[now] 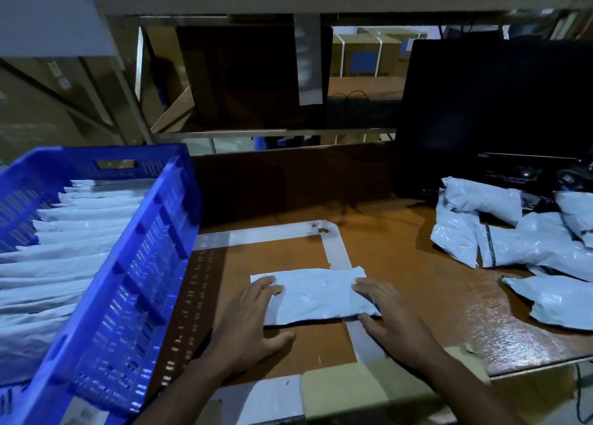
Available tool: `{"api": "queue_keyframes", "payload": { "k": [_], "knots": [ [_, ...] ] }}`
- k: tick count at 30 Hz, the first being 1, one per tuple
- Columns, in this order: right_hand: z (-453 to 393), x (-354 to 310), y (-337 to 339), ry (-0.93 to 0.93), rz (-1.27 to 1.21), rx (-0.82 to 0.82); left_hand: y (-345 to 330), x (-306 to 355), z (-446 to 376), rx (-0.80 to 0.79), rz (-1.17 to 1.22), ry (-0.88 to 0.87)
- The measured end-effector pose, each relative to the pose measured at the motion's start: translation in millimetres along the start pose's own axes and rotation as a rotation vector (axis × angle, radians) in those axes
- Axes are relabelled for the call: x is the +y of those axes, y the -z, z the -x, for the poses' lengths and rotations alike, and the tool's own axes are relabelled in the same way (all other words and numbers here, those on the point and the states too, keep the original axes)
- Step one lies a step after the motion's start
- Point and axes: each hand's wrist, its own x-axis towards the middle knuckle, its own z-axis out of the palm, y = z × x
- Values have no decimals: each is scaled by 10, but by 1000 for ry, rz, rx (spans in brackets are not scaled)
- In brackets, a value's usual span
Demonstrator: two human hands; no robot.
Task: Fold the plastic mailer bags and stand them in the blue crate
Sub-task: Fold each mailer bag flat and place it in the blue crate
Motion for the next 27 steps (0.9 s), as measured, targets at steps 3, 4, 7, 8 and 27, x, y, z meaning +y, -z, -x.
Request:
{"api": "queue_keyframes", "payload": {
  "k": [3, 4, 7, 8, 27],
  "knots": [
    [-85, -75, 130, -29, -97, 92, 110, 23, -54, 183, 116, 5],
    [-114, -115, 189, -59, -149, 132, 168, 39, -81, 266, 156, 27],
    [-222, -238, 352, -163, -271, 271, 348, 133, -183, 424, 379, 149],
    [-274, -248, 374, -197, -277, 306, 384, 171, -207, 421, 484, 174],
    [-282, -299, -454, 7, 557, -113, -286, 260, -324, -60, -313, -105]
  ]
}}
